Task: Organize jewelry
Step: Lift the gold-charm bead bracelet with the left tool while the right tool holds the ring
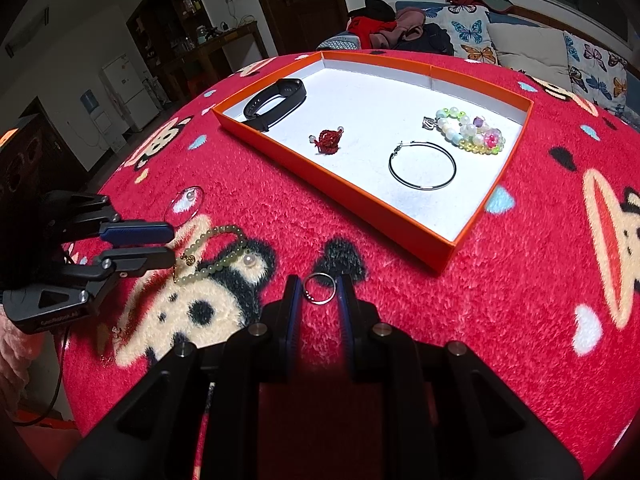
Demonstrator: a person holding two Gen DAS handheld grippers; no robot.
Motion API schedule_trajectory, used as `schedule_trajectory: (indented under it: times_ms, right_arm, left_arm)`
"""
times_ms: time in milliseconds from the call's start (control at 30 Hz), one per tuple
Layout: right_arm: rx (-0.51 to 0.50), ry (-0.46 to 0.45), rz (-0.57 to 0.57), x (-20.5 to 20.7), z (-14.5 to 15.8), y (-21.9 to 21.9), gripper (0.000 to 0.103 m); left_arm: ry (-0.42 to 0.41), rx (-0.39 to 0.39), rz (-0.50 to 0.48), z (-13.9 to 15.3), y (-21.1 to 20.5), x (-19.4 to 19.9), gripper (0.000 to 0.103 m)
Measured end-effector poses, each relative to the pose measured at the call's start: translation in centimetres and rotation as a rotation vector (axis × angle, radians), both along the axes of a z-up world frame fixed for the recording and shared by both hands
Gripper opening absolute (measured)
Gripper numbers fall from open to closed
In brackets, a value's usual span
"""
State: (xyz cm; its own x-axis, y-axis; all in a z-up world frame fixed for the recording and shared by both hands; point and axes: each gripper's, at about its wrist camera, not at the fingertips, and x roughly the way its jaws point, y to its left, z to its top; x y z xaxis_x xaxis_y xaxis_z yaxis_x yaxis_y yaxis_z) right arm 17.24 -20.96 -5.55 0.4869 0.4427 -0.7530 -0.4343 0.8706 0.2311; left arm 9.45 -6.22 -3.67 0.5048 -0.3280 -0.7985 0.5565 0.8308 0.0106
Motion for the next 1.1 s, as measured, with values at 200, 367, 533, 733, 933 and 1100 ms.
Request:
schedule_trajectory:
  times_ms: [200,367,533,733,933,1100]
  right_arm:
    - [0.007,0.001,-0.001,0.0,0.0,-0.1,0.020]
    - [0.007,0.000,-0.001,0.0,0.0,0.0,0.020]
    - [0.012,0.001,-0.002,-0.1,0.0,-0.2,0.020]
    - [0.018,0.001,-0.003,-0.1,-0.1,-0.3,0.020]
    - [0.024,0.001,-0.005,-0.1,0.0,-0.3,0.020]
    - [0.026,0.002,-0.005,-0.1,-0.1,-0.4,0.020]
  left_arm:
    - [0.078,-0.046,0.107,-0.3,0.7,0.5,0.018]
    - [0.104,-0.049,0.160,-0.4,0.1,0.6,0.018]
    - [0.089,0.020,0.192,-0.7,-0.7,0.0,0.018]
    - [0.058,0.066,0.232,-0.8,-0.7,-0.9,0.018]
    - [0.102,-0.054,0.285,-0.2,0.5,-1.0,0.018]
    - [0.102,-0.023,0.221,-0.2,-0.5,-1.6,0.019]
